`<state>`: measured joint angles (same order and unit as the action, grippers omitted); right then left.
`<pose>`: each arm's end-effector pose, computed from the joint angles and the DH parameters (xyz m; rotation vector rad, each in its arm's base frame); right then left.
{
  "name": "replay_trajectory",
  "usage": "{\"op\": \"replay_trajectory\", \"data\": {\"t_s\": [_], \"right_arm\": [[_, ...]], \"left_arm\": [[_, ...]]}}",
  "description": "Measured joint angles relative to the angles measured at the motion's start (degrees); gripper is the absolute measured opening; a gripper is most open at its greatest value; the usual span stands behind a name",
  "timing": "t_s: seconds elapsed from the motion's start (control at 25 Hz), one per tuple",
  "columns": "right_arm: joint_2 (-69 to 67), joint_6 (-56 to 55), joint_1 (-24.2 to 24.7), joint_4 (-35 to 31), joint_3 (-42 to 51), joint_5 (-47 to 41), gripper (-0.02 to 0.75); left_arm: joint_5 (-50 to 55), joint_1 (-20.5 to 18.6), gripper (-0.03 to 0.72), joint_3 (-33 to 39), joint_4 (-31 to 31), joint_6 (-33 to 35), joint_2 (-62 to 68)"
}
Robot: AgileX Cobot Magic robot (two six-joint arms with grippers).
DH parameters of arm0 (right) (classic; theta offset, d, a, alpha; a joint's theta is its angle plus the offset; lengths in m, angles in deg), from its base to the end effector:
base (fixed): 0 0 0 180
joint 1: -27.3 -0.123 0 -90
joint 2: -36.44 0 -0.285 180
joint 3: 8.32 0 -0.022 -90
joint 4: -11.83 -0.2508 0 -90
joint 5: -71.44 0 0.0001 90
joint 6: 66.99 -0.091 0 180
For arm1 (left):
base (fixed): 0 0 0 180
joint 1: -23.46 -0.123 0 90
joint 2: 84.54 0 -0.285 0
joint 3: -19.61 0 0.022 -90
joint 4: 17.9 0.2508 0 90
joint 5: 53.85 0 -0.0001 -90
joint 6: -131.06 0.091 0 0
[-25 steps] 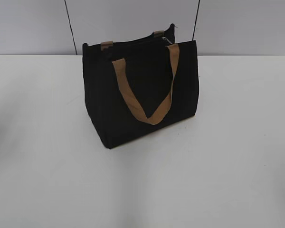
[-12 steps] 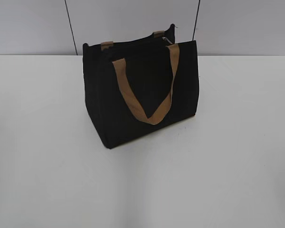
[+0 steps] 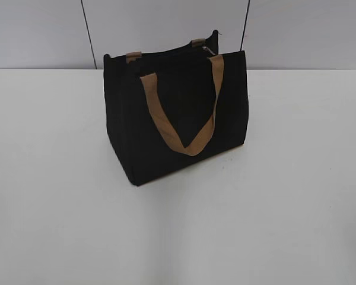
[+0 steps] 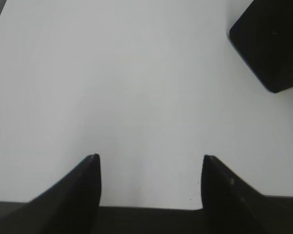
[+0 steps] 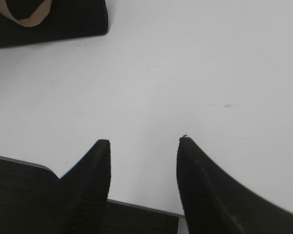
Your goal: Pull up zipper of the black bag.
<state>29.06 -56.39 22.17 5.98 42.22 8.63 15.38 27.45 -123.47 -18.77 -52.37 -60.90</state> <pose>-0.0046 0.0079 0.2652 -0.2930 2.0828 0.0663 0.0162 -0.0024 0.3214 0.0125 2.2666 -0.0876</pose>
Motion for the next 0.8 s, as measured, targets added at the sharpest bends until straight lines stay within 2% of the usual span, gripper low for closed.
{"op": "replay_trajectory", "data": {"t_s": [0.4,0.6,0.8], "right_arm": [[0.0,0.0,0.0,0.0,0.0,0.0,0.343],[0.0,0.0,0.0,0.0,0.0,0.0,0.343],[0.0,0.0,0.0,0.1,0.0,0.0,0.343]], "left_arm": [[-7.6,-1.3,0.484,7.9,-0.1,-0.1,-15.4],[-7.9,-3.6,0.479,9.3,-0.5,0.5,-16.1],[-8.0,-3.8,0.475,9.3,-2.0,2.1,-16.1]]}}
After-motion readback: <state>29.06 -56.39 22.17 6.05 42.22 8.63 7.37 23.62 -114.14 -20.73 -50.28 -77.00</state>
